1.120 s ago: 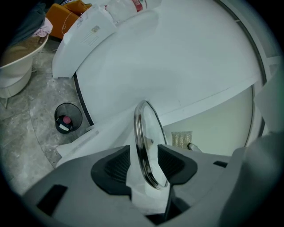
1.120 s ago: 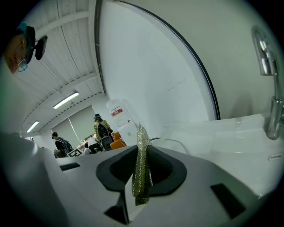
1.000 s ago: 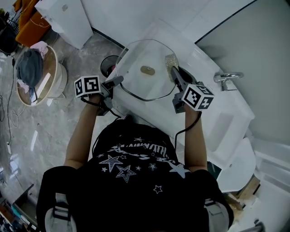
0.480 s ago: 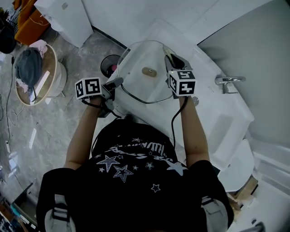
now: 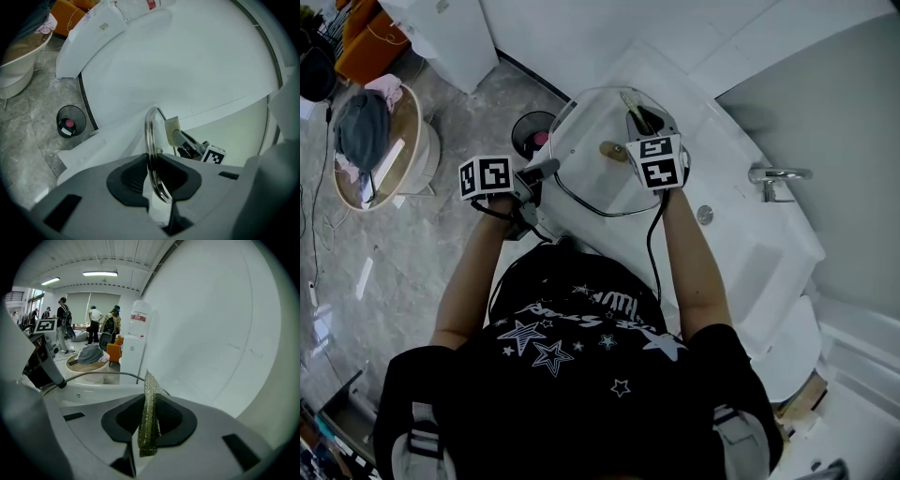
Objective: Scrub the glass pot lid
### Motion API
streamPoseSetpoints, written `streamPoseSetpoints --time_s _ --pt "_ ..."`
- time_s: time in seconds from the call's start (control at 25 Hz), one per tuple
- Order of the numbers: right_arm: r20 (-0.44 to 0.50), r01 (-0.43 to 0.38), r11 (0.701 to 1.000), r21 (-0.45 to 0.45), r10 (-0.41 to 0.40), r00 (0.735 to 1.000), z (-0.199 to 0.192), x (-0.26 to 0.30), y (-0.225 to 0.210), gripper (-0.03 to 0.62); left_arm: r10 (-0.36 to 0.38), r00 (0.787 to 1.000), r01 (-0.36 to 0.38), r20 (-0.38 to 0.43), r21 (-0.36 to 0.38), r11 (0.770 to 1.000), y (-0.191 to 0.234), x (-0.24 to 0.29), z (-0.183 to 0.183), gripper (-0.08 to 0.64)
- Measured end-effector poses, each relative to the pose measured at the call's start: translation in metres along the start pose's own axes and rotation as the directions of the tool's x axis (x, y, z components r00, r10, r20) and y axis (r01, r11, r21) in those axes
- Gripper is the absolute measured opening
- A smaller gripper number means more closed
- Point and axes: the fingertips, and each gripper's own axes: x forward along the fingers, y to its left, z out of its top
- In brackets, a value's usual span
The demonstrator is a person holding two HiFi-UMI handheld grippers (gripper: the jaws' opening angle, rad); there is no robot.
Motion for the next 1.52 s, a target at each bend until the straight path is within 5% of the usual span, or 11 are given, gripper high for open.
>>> streamPoseSetpoints --time_s 0.4,0.84,1.28,1.52 --pt "0.003 -0.132 0.99 0.045 0.132 0.991 0.004 0.019 0.028 0.072 -0.019 1.0 0.018 -0.018 -0.019 1.0 -0.002 0.002 -0.003 0.071" --pt "0.019 -0.321 0.947 -0.02 0.321 0.947 0.02 0.024 0.081 0.074 -0.017 1.0 0.016 -0.022 -0.022 1.0 -0.003 0.001 -0.005 0.071" --pt "0.053 -0.504 0.863 -0.026 0.505 0.861 0.028 0.008 0.118 0.074 -0.028 0.999 0.027 -0.016 -0.03 0.999 -0.004 0.001 -0.004 0.071" --pt "0.053 -0.619 0.785 -0.026 0.62 0.783 0.024 -0.01 0.137 0.074 -0.038 0.999 0.037 -0.008 -0.044 0.998 -0.003 0.002 -0.004 0.071"
